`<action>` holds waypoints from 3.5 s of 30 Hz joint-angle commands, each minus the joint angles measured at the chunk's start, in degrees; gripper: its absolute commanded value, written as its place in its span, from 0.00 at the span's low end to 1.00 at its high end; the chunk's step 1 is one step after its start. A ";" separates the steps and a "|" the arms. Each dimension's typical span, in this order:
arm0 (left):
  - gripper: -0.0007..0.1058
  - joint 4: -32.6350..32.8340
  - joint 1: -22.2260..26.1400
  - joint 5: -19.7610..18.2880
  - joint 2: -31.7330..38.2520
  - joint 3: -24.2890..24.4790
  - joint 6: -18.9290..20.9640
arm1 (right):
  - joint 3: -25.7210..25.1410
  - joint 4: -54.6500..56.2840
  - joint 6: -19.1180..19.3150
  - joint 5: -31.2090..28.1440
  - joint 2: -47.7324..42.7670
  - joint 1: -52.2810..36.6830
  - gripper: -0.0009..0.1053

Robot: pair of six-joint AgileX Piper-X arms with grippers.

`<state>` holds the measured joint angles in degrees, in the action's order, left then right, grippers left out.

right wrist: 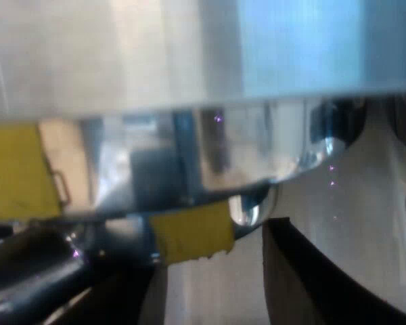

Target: Put the handle in the coffee machine

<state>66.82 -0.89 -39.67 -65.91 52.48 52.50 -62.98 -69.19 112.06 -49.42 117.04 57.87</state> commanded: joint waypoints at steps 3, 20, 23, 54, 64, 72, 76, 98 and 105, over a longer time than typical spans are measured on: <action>0.01 -3.27 -4.63 -2.34 2.61 -1.05 10.54 | -1.56 1.66 0.87 0.15 -3.94 -0.24 0.36; 0.01 -9.26 -14.45 -1.24 7.40 -3.00 31.13 | -0.74 14.20 -5.84 4.80 -6.34 1.76 0.36; 0.01 -9.26 -14.45 -1.14 7.74 -3.00 31.18 | 0.89 21.43 -11.78 7.15 -9.19 1.76 0.36; 0.01 -13.49 -14.75 -1.46 13.23 -7.64 42.25 | 25.81 66.57 -17.31 31.01 -60.77 2.39 0.38; 0.01 -16.30 -15.27 -1.35 13.23 -7.64 45.66 | 20.79 80.60 -17.78 34.21 -72.97 2.39 0.60; 0.01 -19.01 -21.49 1.02 13.23 -7.64 47.67 | 18.81 82.50 -17.78 34.69 -73.02 2.39 0.60; 0.01 -22.04 -21.57 0.72 13.23 -7.64 50.52 | 18.81 82.81 -17.78 34.69 -73.02 2.39 0.60; 0.01 -30.79 -21.57 -0.81 14.68 -8.06 61.44 | 18.81 82.93 -18.00 35.19 -73.02 2.39 0.60; 0.01 -21.77 -21.57 4.67 21.97 -7.96 53.02 | 18.81 83.26 -18.00 35.19 -73.02 2.39 0.60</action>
<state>42.39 -22.21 -37.08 -45.03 44.24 108.39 -43.47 14.07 93.79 -14.56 44.40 60.19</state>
